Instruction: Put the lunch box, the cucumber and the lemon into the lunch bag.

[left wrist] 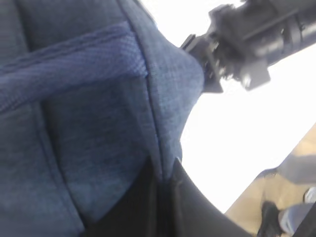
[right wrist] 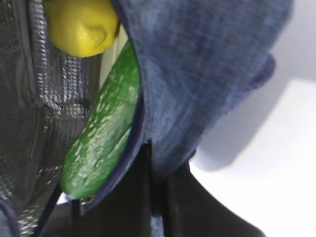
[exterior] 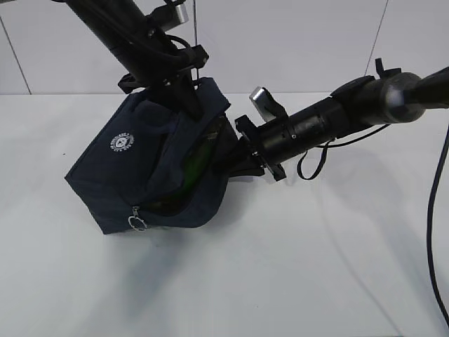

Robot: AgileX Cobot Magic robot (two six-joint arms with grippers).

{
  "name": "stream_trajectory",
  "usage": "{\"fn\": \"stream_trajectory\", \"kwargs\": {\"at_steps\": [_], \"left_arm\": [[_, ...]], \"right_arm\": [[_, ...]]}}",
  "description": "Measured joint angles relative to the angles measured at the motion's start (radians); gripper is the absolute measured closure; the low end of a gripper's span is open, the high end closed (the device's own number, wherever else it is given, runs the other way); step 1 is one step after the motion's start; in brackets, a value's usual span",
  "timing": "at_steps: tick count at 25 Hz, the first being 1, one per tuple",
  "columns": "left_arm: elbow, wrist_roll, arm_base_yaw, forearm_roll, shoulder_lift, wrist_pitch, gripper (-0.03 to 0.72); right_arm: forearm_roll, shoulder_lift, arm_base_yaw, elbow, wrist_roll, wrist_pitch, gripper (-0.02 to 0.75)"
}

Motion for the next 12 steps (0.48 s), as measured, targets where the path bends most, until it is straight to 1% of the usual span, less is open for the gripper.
{"fn": "stream_trajectory", "kwargs": {"at_steps": [2,4,9,12], "left_arm": [[-0.003,0.000,0.000,0.000,0.000,0.000,0.698],[-0.021,0.000,0.000,0.000,0.000,0.002,0.698],[-0.089,-0.028,-0.005,-0.011,0.000,-0.004,0.698],[-0.096,-0.048,-0.014,-0.035,0.002,-0.016,0.698]], "right_arm": [[-0.019,0.001,-0.013,-0.027,0.011,0.010,0.728],[-0.064,0.001,-0.034,-0.064,0.035,0.025,0.729],[-0.130,-0.018,-0.121,-0.143,0.130,0.043,0.732],[-0.213,-0.064,-0.155,-0.176,0.175,0.051,0.733]]}}
